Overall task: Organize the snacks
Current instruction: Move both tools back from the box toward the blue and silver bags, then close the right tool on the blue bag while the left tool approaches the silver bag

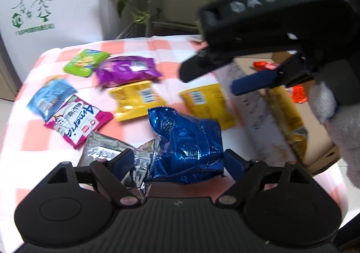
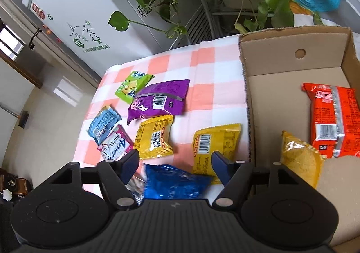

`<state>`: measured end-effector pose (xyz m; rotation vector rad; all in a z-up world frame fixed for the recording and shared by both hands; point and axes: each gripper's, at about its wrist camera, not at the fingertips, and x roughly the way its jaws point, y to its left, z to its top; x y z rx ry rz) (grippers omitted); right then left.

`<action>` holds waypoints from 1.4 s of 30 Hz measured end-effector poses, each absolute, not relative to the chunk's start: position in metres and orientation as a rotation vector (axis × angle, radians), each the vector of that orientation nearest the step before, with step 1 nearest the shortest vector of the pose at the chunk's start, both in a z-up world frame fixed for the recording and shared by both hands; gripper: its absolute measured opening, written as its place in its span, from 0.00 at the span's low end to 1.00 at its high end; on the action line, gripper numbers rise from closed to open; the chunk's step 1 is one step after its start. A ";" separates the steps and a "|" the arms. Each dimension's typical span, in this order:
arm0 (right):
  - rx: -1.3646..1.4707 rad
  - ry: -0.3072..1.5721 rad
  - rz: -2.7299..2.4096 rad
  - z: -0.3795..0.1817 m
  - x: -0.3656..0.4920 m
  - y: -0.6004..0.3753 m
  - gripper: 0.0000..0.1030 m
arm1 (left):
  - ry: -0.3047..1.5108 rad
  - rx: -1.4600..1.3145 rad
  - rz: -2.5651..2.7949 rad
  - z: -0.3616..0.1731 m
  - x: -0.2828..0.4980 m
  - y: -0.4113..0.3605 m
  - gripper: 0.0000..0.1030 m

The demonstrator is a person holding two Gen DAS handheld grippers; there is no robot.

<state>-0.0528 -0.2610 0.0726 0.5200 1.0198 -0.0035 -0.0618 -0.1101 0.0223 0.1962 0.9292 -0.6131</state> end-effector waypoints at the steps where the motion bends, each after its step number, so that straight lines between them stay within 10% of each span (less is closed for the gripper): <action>1: 0.524 1.024 -0.004 0.071 -0.051 -0.259 0.78 | 0.934 0.214 -0.586 0.023 -0.058 -0.106 0.85; 25: 0.388 1.081 -0.138 0.040 -0.022 -0.220 0.91 | 1.026 0.049 -0.308 0.026 -0.019 -0.016 0.83; 42: 0.214 1.137 0.009 0.036 -0.027 -0.175 0.66 | 1.070 -0.079 -0.196 0.024 -0.007 0.015 0.85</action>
